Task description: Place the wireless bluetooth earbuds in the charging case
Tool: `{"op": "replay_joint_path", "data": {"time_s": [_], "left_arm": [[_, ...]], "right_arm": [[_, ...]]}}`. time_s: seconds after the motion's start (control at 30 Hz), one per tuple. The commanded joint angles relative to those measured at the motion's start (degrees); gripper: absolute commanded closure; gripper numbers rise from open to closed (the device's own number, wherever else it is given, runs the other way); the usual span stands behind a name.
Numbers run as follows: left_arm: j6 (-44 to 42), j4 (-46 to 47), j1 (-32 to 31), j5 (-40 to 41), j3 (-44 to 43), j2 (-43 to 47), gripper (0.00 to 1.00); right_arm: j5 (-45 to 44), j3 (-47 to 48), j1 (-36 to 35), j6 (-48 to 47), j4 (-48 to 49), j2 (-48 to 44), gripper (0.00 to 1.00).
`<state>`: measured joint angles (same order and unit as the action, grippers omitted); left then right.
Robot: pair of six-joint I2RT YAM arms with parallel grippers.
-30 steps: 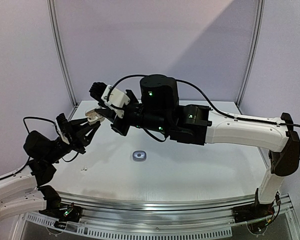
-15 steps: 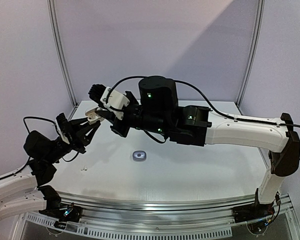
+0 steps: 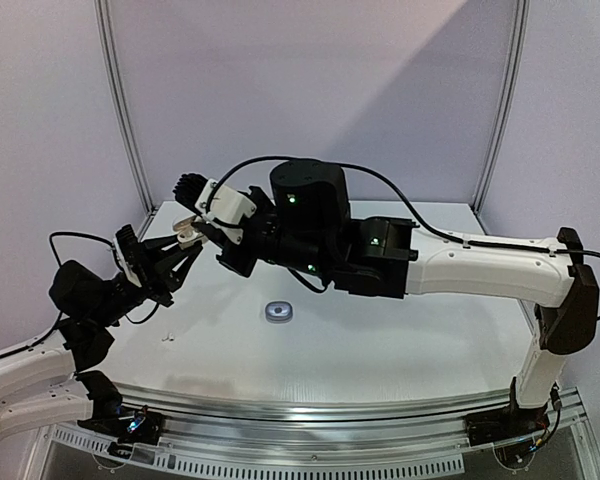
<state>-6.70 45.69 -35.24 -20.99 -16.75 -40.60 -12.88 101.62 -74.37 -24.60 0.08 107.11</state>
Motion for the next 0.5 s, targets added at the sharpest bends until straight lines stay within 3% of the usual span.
{"op": "replay_joint_path", "data": {"time_s": [0.0, 0.37, 0.47], "left_arm": [[0.6, 4.5, -0.7, -0.2, -1.4, 0.3, 1.00], [0.6, 4.2, -0.7, 0.0, -1.5, 0.4, 1.00], [0.8, 3.9, -0.7, -0.1, -1.6, 0.5, 1.00]], "right_arm": [[-4.6, 0.8, 0.5, -0.9, -2.2, 2.2, 0.85], [-5.6, 1.2, 0.5, -1.0, -1.8, 2.4, 0.76], [-5.4, 1.3, 0.6, -1.1, -1.5, 2.4, 0.80]]}}
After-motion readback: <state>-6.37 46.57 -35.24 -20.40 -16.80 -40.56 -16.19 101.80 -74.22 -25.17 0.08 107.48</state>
